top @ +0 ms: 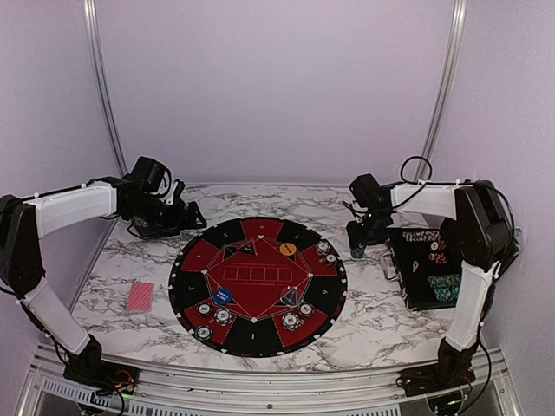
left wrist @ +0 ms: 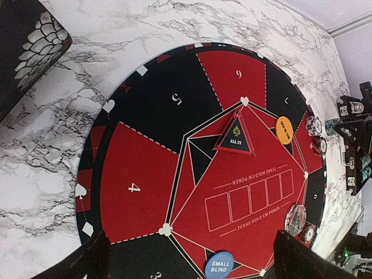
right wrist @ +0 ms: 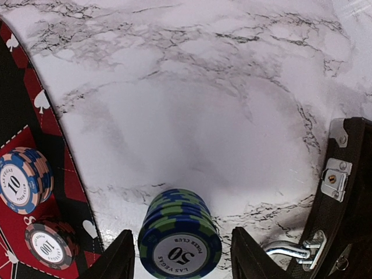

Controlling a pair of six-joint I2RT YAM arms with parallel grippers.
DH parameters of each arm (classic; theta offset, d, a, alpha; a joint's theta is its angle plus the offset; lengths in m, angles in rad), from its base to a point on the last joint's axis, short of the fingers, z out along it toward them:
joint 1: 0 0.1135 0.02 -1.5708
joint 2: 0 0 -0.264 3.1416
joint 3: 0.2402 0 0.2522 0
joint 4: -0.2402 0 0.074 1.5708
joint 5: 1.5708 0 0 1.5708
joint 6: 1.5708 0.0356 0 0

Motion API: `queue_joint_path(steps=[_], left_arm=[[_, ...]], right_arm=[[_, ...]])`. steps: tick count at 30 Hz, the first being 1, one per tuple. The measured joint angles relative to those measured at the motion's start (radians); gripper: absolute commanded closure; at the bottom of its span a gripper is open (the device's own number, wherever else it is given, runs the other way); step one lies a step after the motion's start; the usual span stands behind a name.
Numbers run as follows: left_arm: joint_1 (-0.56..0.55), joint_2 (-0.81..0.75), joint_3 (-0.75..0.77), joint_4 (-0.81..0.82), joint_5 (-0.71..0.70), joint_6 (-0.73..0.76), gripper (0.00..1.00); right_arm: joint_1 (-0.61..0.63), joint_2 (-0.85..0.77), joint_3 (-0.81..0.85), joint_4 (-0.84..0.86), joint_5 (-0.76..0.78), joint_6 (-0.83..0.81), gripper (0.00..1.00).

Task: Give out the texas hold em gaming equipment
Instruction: Pick up the pile of poker chips from the pile of poker chips.

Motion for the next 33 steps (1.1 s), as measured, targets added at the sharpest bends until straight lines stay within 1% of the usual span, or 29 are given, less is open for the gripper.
queue_joint_path(steps=[18, 28, 33], left_arm=[[0.000, 0.000, 0.000, 0.000, 0.000, 0.000, 0.01], [0.000, 0.000, 0.000, 0.000, 0.000, 0.000, 0.01], [0.000, 0.000, 0.000, 0.000, 0.000, 0.000, 0.01]], right_arm=[[0.000, 0.013, 0.000, 0.006, -0.001, 0.000, 0.54], [0.000, 0.013, 0.000, 0.006, -0.001, 0.000, 0.62], [0.000, 0.013, 0.000, 0.006, -0.001, 0.000, 0.64]])
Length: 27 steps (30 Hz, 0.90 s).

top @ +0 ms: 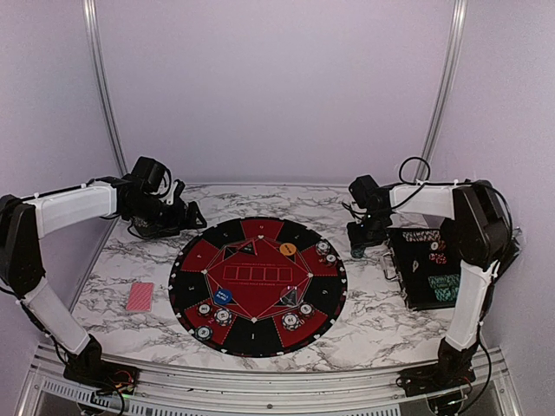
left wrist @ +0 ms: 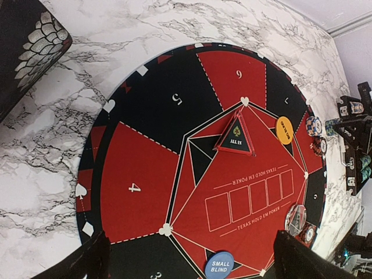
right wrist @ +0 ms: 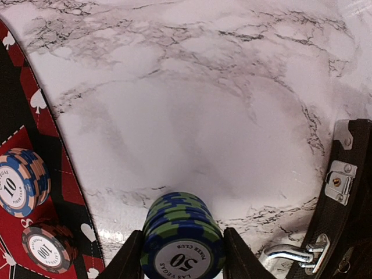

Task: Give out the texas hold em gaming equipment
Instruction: Pick up the pile of poker chips from the pile of poker chips.

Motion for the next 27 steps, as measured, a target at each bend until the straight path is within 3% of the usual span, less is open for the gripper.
queue_joint_path(steps=[27], left_arm=[[0.002, 0.000, 0.000, 0.000, 0.001, 0.000, 0.01]], right_arm=[[0.011, -0.001, 0.052, -0.048, 0.010, 0.003, 0.64]])
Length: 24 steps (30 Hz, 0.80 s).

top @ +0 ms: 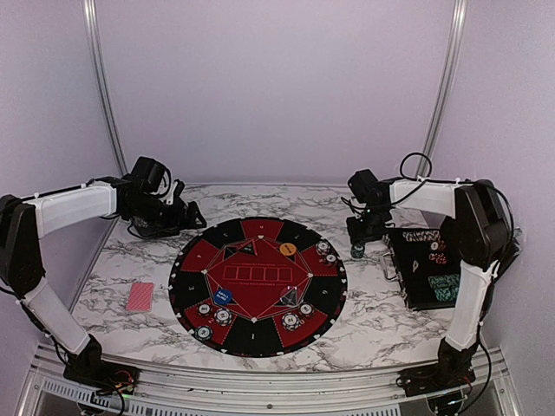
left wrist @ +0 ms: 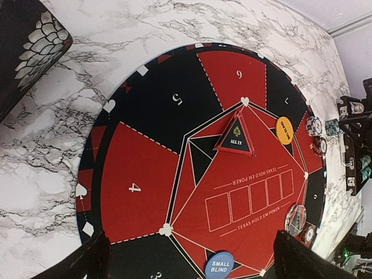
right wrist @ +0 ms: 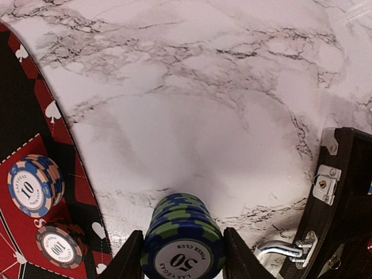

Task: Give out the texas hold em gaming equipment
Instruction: Pick up the pile of poker chips from the pile of poker chips, then place the poker chips pile in the big blind area.

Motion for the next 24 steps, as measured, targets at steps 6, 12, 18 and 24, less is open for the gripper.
queue_joint_path(steps=[6, 12, 18, 24], left_arm=[[0.000, 0.000, 0.000, 0.000, 0.000, 0.000, 0.01], [0.000, 0.000, -0.006, 0.000, 0.000, 0.000, 0.01], [0.000, 0.000, -0.006, 0.000, 0.000, 0.000, 0.01], [0.001, 0.000, -0.006, 0.000, 0.000, 0.000, 0.01]], right_arm=[[0.030, -0.003, 0.037, -0.018, 0.015, 0.001, 0.64], [0.101, -0.003, 0.091, -0.046, 0.023, 0.004, 0.64], [0.200, 0.000, 0.166, -0.063, 0.023, 0.012, 0.64], [0.279, 0.055, 0.217, -0.063, 0.018, 0.030, 0.64]])
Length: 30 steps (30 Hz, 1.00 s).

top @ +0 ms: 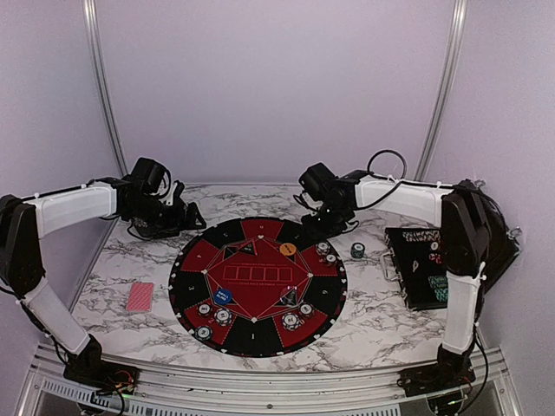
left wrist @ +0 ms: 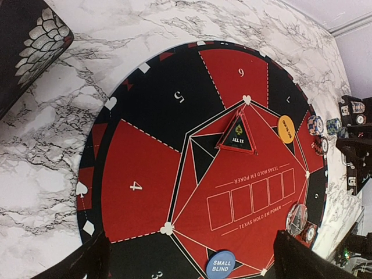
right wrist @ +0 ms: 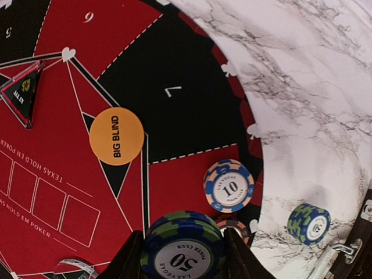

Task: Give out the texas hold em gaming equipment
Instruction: Place the poker chips pile in the big blind area.

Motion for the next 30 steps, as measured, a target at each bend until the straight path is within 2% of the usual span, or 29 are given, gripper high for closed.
queue_joint_path(steps=[8, 30], left_arm=[[0.000, 0.000, 0.000, 0.000, 0.000, 0.000, 0.01], [0.000, 0.000, -0.001, 0.000, 0.000, 0.000, 0.01]], right_arm=[[0.041, 0.058, -0.004, 0.003, -0.019, 0.021, 0.64], [0.039, 0.099, -0.076, 0.071, -0.026, 0.034, 0.64]])
